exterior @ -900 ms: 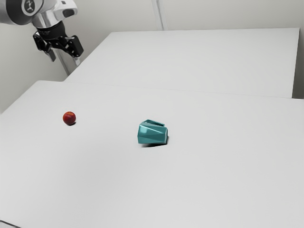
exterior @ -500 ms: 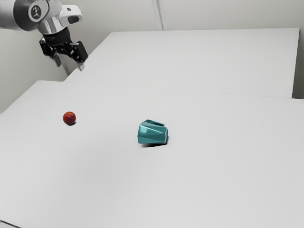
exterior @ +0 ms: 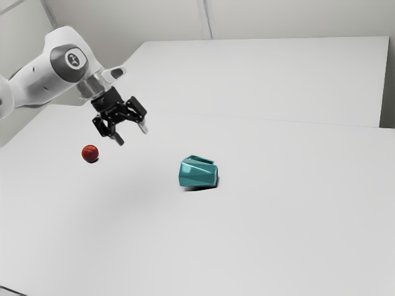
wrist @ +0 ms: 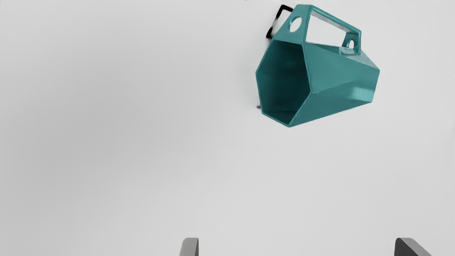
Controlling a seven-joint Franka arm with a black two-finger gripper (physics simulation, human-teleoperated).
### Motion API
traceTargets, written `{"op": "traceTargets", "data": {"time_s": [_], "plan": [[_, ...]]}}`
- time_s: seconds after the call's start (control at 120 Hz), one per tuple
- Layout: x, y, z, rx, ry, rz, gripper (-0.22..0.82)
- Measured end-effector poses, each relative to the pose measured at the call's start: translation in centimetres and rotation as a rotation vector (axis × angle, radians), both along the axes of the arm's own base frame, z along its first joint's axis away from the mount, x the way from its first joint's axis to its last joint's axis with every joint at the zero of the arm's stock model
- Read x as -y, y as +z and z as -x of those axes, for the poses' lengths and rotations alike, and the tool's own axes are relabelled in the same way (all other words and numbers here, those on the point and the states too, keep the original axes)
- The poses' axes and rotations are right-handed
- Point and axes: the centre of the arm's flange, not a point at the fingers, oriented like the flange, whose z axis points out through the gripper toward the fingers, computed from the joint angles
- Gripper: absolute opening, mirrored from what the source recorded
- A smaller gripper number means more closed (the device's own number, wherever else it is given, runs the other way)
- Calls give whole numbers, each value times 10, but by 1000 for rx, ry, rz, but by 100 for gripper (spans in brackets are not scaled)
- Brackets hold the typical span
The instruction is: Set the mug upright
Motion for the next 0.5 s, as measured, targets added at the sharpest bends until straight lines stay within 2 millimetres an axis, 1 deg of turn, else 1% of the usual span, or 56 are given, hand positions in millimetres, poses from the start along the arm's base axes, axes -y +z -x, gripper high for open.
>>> {"op": "traceTargets", "data": {"time_s": [0.042,0.083,0.217,0.325,0.5], "plan": [[-7,-14,-3,-18,30,32,60],[-9,-27,-7,-35,52,65,60],[-6,-66,-17,-84,107,166,60],[-3,-94,-24,-117,142,231,60],[2,-126,-42,-132,180,298,60]]}}
